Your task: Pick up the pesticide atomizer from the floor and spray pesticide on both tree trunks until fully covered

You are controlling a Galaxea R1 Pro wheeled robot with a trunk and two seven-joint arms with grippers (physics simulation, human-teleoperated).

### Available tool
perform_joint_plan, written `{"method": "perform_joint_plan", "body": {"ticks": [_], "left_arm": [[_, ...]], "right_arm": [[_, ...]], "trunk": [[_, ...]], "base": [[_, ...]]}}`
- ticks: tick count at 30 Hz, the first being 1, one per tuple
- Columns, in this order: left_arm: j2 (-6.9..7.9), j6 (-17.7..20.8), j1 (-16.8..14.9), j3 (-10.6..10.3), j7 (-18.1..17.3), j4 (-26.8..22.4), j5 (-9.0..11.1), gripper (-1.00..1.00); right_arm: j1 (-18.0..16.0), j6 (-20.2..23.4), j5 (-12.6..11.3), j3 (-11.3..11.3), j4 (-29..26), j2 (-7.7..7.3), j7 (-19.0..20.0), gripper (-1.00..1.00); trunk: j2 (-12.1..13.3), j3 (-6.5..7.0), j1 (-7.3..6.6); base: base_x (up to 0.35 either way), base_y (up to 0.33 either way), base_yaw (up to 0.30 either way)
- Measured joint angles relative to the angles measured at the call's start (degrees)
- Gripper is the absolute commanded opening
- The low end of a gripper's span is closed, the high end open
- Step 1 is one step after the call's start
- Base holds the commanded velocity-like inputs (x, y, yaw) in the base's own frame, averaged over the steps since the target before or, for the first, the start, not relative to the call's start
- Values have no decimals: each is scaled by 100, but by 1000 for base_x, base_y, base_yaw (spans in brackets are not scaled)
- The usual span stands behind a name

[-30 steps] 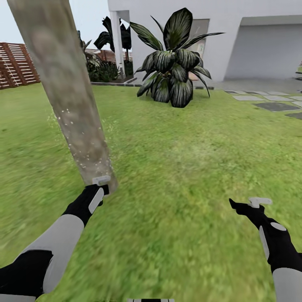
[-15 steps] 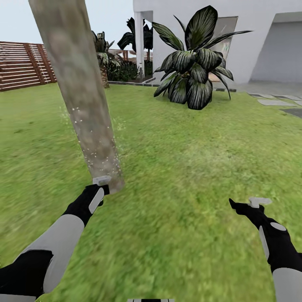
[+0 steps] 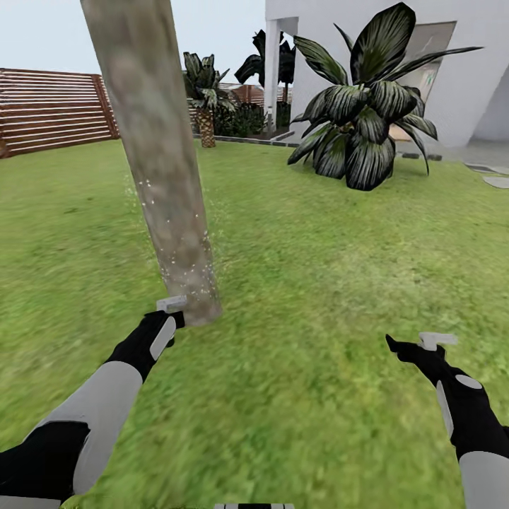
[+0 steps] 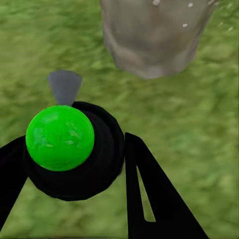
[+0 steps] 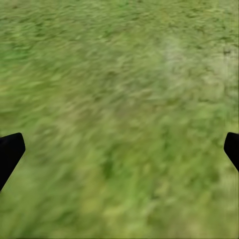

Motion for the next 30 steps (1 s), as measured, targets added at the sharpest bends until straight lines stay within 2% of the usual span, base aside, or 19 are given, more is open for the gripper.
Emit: {"method": "perform_joint_plan", "body": {"ticks": [6,10,12,14,17,19,22,24,30], "left_arm": [[-3,0,0,-8,0,0,-1,-100],[-14,46,-53,-33,2,-73,-9,-100],[-31,108,-109,-23,125,-91,-6,-100],[-86,609,-446,-21,396,-169,15,-100],[-120,977,-901,-18,453,-197,8,-100],[-123,1411,-1374,-13,468,-204,-16,-100],[-123,1577,-1720,-11,525,-204,-20,-100],[-129,1904,-2124,-12,680,-205,-15,-100],[-139,2612,-2872,1,720,-365,83,-100]], "right_arm": [[0,-2,0,-2,-4,-2,6,100],[0,-1,0,-8,0,-8,4,100],[0,-2,0,-9,0,-9,1,100],[0,-2,0,-9,0,-9,-3,100],[0,-2,0,-9,0,-9,-4,100],[0,-2,0,-9,0,-9,-6,100],[0,-2,0,-9,1,-9,-4,100],[0,-2,0,-9,6,-9,-5,100],[0,-2,0,-9,9,-9,-5,100]], "trunk": [[0,0,0],[0,0,0],[0,0,0],[0,1,-1],[0,1,-1],[-1,2,-1],[-1,1,-1],[-1,2,-1],[0,1,-1]], "base": [[0,-123,92],[0,-3,-126],[0,0,-21],[0,0,-3],[0,0,0],[0,0,0],[0,0,0],[0,0,0],[0,0,0]]}}
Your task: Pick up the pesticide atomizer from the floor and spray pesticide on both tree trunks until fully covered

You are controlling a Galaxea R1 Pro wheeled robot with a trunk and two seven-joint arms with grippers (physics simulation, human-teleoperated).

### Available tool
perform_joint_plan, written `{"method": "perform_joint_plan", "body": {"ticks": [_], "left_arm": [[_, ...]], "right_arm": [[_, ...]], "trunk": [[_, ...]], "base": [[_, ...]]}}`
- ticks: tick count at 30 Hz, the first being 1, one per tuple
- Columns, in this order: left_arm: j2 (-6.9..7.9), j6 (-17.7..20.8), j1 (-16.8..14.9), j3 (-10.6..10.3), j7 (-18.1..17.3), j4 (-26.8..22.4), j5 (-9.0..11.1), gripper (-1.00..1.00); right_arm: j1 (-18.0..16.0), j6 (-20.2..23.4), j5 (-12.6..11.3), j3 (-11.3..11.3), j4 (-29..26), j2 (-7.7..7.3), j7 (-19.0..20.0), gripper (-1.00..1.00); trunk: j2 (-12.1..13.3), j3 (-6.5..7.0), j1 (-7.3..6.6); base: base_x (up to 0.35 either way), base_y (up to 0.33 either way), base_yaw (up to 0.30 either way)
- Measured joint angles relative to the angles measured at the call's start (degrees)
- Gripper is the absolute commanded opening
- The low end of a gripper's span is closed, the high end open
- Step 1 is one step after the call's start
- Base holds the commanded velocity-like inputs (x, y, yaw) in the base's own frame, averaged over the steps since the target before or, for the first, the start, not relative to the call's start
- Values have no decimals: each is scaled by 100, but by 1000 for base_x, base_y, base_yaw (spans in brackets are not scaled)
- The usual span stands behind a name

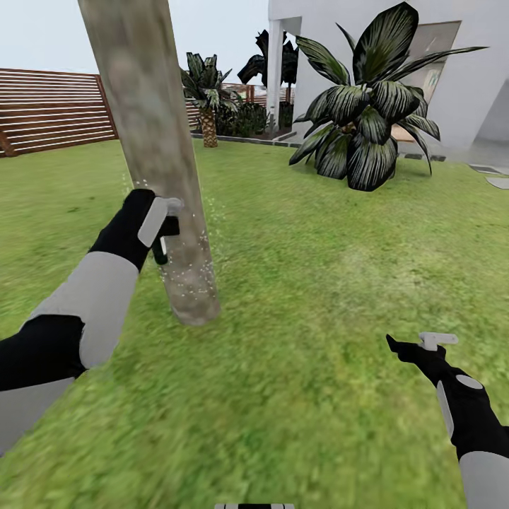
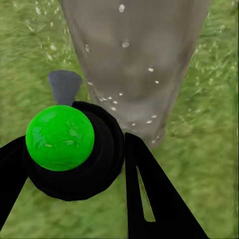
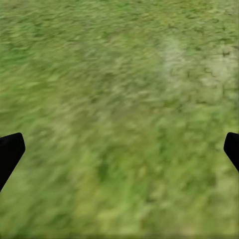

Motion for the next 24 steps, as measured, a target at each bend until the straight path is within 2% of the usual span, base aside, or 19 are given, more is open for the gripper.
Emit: {"method": "perform_joint_plan", "body": {"ticks": [4,12,17,19,22,24], "left_arm": [[-97,98,-231,14,0,-4,-8,-100],[-82,96,-118,54,1,1,12,-100],[-93,40,346,47,-38,5,65,-100],[-151,-18,747,52,-85,6,112,-100],[-171,-597,1294,31,-115,10,50,-100],[-168,-1215,2007,-3,-139,7,26,-100]], "right_arm": [[0,0,0,0,-5,0,1,100],[0,0,0,0,-9,0,5,100],[0,0,0,0,-9,0,5,100],[0,0,0,0,-8,0,5,100],[0,0,0,0,-4,0,5,100],[0,0,1,2,-1,0,3,100]], "trunk": [[0,-1,0],[1,-1,1],[1,-2,2],[1,-2,2],[1,-2,2],[1,-2,2]], "base": [[0,0,0],[-58,-28,0],[-283,-135,0],[-111,-53,0],[-22,-10,0],[-2,-1,0]]}}
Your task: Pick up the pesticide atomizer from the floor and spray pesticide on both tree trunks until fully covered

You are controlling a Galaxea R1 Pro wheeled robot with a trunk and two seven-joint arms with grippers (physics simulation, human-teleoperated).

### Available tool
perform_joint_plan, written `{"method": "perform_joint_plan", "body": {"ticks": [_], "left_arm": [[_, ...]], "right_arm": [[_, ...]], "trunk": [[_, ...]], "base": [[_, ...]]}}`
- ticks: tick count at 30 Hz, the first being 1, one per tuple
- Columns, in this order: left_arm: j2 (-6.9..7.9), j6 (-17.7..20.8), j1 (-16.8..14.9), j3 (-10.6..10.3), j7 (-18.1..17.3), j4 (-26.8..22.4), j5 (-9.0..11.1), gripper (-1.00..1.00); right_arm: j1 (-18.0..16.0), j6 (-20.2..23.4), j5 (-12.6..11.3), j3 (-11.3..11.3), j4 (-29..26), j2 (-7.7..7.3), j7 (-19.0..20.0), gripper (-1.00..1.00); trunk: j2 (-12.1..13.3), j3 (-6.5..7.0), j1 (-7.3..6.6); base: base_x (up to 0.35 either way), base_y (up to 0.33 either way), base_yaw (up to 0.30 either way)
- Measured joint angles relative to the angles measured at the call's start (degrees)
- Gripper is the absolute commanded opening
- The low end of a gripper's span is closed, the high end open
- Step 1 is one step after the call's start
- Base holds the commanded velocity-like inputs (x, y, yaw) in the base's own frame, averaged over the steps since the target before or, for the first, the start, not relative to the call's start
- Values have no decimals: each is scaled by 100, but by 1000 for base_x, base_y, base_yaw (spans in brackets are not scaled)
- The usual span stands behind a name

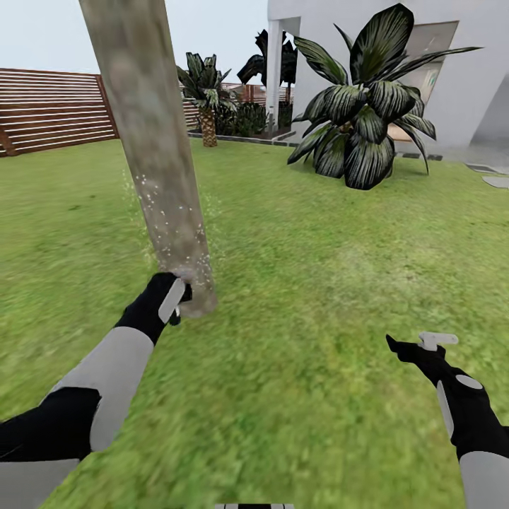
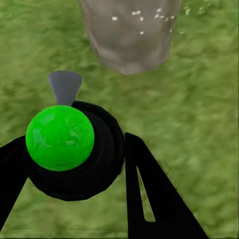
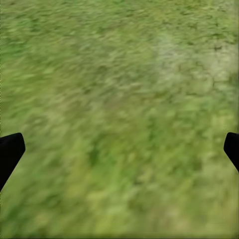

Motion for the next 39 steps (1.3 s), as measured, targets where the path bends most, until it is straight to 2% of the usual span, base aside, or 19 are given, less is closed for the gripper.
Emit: {"method": "perform_joint_plan", "body": {"ticks": [1,3,5,7,9,12,14,17,18,22,24,25,28,30,32,34,35,37,39], "left_arm": [[16,-386,322,-21,-113,4,-22,-100],[65,-846,746,-40,-452,10,-64,-100],[269,-1148,1318,-52,-919,-3,-203,-100],[443,-1485,1612,-47,-1263,-5,-332,-100],[705,-1776,1892,-44,-1720,15,-433,-100],[1026,-2273,2314,-42,-2416,31,-451,-100],[1103,-2574,2574,-49,-2920,48,-602,-100],[1127,-2788,2742,-51,-3429,87,-1074,-100],[1126,-2873,2761,-52,-3604,99,-1190,-100],[1143,-3074,2785,-49,-4466,313,-1497,-100],[1229,-3218,2786,-45,-4910,546,-1737,-100],[1260,-3273,2788,-45,-5091,640,-1909,-100],[1294,-3344,2786,-50,-5611,740,-2431,-100],[1292,-3358,2789,-60,-5935,815,-2791,-100],[1279,-3368,2787,-61,-6375,800,-3192,-100],[1281,-3580,2788,-61,-6947,779,-3606,-100],[1282,-3857,2788,-65,-7212,775,-3859,-100],[1277,-4237,2785,-59,-7789,760,-4519,-100],[1279,-4363,2783,-37,-8192,746,-4984,-100]], "right_arm": [[0,0,0,4,1,4,1,100],[0,0,0,6,7,7,2,100],[0,0,0,7,9,9,2,100],[0,0,-1,7,10,8,2,100],[0,2,0,7,10,6,11,100],[0,8,0,7,10,4,30,100],[0,9,-6,18,19,11,36,100],[0,9,-18,47,30,58,77,100],[0,11,-23,95,33,100,243,100],[0,39,-27,564,35,260,1711,100],[0,51,-26,791,34,367,2093,100],[1,61,-28,1058,29,447,2167,100],[1,78,-52,2314,-7,574,2228,100],[0,79,-67,2836,-17,658,2241,100],[0,104,-70,3047,-33,911,2404,100],[-2,243,-65,3102,-53,1074,3055,100],[-5,334,-64,3112,-93,1103,3331,100],[-8,478,-61,3177,-279,1135,3575,100],[-9,592,-59,3540,-458,1162,3639,100]], "trunk": [[0,0,0],[0,0,0],[0,0,0],[-1,0,-1],[-1,0,-1],[-1,0,-1],[-1,0,-1],[-1,1,-1],[-1,1,-1],[-1,1,-1],[-1,1,-1],[-1,1,-1],[-1,1,-1],[-1,1,-1],[-1,1,-1],[-1,1,-1],[-1,1,-1],[-1,1,-1],[-1,1,-1]], "base": [[0,0,0],[0,0,0],[0,0,0],[0,0,0],[0,0,0],[0,0,0],[0,0,0],[0,0,0],[0,0,0],[0,0,0],[0,0,0],[0,0,0],[0,0,0],[0,0,0],[0,0,0],[0,0,0],[0,0,0],[0,0,0],[0,0,0]]}}
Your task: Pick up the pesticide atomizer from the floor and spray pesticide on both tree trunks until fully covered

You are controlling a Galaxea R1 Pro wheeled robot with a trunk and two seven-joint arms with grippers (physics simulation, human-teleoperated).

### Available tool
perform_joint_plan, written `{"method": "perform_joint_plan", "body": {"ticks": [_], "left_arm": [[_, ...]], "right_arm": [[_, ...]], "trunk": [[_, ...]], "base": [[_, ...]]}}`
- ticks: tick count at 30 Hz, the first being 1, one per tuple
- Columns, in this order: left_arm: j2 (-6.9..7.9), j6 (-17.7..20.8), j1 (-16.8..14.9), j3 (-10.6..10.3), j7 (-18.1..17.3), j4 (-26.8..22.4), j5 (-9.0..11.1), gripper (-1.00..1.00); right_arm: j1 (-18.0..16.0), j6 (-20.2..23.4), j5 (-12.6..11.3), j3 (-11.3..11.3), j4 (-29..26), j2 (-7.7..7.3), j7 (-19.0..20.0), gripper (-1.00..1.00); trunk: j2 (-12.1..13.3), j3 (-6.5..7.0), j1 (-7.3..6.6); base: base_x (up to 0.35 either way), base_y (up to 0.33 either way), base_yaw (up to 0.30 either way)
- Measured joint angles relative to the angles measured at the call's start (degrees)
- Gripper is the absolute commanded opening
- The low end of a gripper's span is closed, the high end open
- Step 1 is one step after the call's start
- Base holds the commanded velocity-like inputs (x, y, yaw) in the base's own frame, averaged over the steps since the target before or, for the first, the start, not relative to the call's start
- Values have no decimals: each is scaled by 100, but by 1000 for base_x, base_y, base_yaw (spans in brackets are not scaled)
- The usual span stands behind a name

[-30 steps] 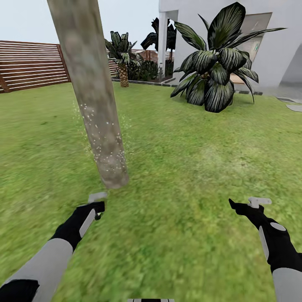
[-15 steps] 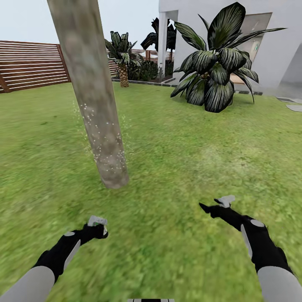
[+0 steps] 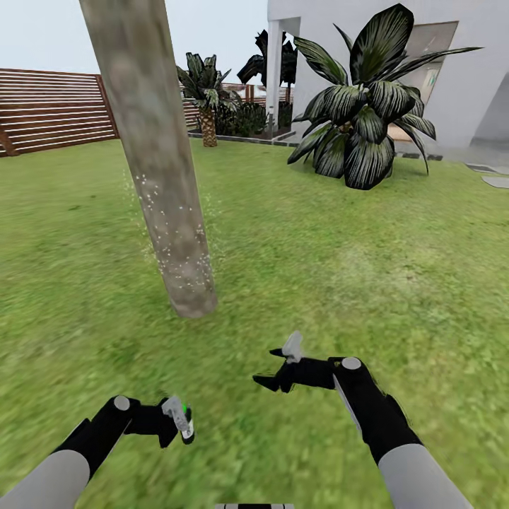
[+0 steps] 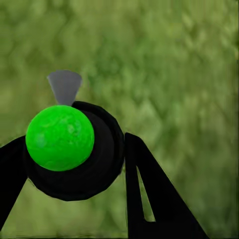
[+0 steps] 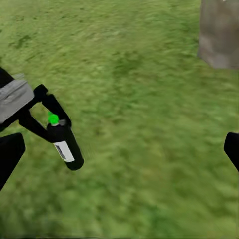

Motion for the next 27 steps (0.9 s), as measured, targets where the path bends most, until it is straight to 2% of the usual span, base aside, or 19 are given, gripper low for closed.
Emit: {"method": "perform_joint_plan", "body": {"ticks": [2,3,6,8,12,13,14,20,21,23,27], "left_arm": [[12,-44,-23,-4,-151,-8,-166,-100],[15,-50,-41,-53,-171,-9,-182,-100],[13,-50,-81,-554,-191,-10,-193,-100],[13,-54,-93,-752,-193,-10,-187,-100],[-48,-64,-103,-828,-298,-29,-171,-100],[-62,-64,-110,-824,-396,-90,-169,-100],[-70,-64,-111,-815,-521,-249,-154,-100],[-101,-347,-118,-811,-753,-502,-132,-100],[-155,-362,-121,-812,-816,-507,-130,-100],[-219,-370,-124,-813,-852,-514,-129,-100],[-385,-388,-124,-821,-993,-530,-135,-100]], "right_arm": [[-5,76,-4,289,-135,13,16,100],[-3,85,-3,324,-139,14,15,100],[-4,91,2,355,-151,15,12,100],[-4,87,5,358,-139,14,17,100],[-8,101,22,399,-138,42,27,100],[-8,103,33,493,-134,86,27,100],[-9,103,45,664,-132,122,28,-100],[-9,96,58,932,-150,139,31,-100],[-9,93,58,1130,-148,139,32,-100],[-9,89,58,1366,-142,139,33,-100],[-9,87,64,1444,-131,138,37,-100]], "trunk": [[0,0,0],[0,0,0],[0,0,0],[0,0,0],[0,0,0],[0,0,0],[0,0,0],[0,0,0],[0,0,0],[0,0,0],[0,0,0]], "base": [[0,0,0],[0,0,0],[0,0,0],[0,0,0],[0,0,0],[0,0,0],[0,0,0],[0,0,0],[0,0,0],[0,0,0],[0,0,0]]}}
